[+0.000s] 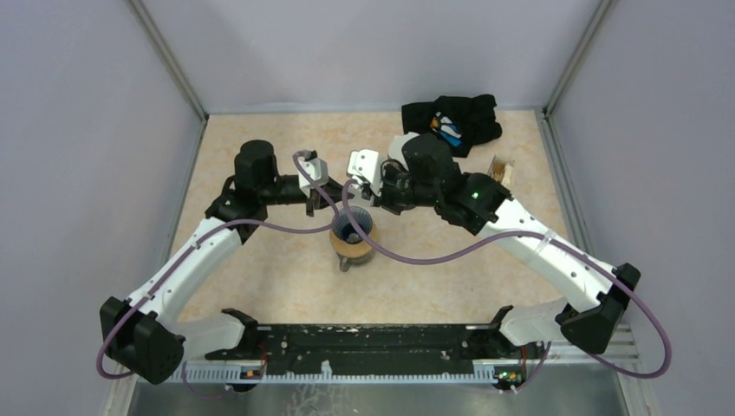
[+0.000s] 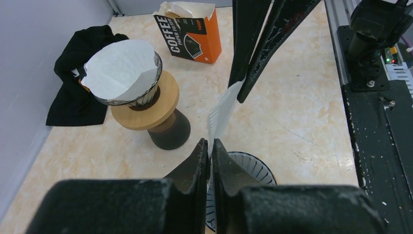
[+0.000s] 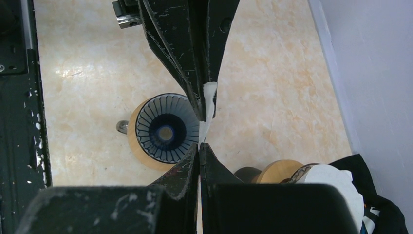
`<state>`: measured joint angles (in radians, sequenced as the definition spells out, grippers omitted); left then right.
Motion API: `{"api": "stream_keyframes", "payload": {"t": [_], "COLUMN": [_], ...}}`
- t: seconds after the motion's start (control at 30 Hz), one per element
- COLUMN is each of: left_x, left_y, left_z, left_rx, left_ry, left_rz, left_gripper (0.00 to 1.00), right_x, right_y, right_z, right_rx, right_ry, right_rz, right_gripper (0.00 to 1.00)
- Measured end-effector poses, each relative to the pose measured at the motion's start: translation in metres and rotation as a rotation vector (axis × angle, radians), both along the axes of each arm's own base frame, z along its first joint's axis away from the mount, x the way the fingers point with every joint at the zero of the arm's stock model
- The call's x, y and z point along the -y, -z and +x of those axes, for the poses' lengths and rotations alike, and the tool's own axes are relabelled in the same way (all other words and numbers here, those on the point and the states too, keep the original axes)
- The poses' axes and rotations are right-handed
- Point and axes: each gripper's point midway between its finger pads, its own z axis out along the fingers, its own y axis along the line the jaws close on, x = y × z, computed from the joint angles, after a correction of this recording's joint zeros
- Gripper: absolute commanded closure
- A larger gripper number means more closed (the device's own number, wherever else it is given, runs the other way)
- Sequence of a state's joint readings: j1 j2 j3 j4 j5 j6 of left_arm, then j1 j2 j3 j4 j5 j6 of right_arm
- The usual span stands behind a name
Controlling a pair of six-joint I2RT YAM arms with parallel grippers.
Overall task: Place the coffee filter in the dripper
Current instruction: Pass from the right arm to the left, then pass from the left arm to the right
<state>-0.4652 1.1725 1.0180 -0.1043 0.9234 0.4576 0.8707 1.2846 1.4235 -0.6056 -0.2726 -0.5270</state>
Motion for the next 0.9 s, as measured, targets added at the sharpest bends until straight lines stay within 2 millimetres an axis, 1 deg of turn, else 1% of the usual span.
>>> {"api": "stream_keyframes", "payload": {"t": [0.03,0.07,0.1,0.2,0.27,0.37,0.47,0.57,0.67,0.7,0.77,0.9], "left_x": [-0.001,-0.001,-0.002,-0.006,-0.009,-0.013,-0.018,-0.021,-0.024,-0.025,-0.027,-0.029], "left_y": [0.001,0.001,0.001,0.001,0.001,0.003,0.006,0.006,0.005,0.006,0.007,0.008], "left_z": [-0.001,-0.002,-0.003,-0.007,-0.011,-0.017,-0.02,-0.02,-0.019,-0.019,-0.019,-0.021], "left_rx": [0.008,0.017,0.026,0.076,0.122,0.187,0.241,0.287,0.329,0.338,0.358,0.388], "left_ry": [0.001,0.002,0.003,0.005,0.003,0.004,-0.001,-0.015,-0.029,-0.032,-0.038,-0.044], "left_rz": [0.002,0.003,0.004,0.007,0.008,0.009,0.014,0.02,0.025,0.027,0.03,0.033], "left_gripper": [0.98,1.0,1.0,1.0,1.0,1.0,1.0,1.0,1.0,1.0,1.0,1.0], "right_x": [-0.001,-0.002,-0.002,-0.004,-0.003,-0.002,0.002,0.008,0.015,0.016,0.017,0.013], "right_y": [0.001,0.003,0.003,0.003,0.001,-0.002,-0.009,-0.023,-0.044,-0.046,-0.055,-0.057], "right_z": [0.0,0.0,-0.001,-0.002,-0.002,-0.003,-0.005,-0.01,-0.015,-0.016,-0.017,-0.016], "right_rx": [-0.002,-0.003,-0.004,-0.006,-0.003,0.002,0.015,0.041,0.085,0.088,0.11,0.117], "right_ry": [-0.004,-0.008,-0.011,-0.019,-0.018,-0.015,-0.01,-0.008,-0.007,-0.007,-0.009,-0.019], "right_rz": [-0.003,-0.006,-0.006,-0.004,-0.001,0.003,0.017,0.048,0.1,0.105,0.131,0.141], "right_gripper": [1.0,1.0,0.99,0.9,0.79,0.73,0.7,0.63,0.62,0.62,0.61,0.6]}}
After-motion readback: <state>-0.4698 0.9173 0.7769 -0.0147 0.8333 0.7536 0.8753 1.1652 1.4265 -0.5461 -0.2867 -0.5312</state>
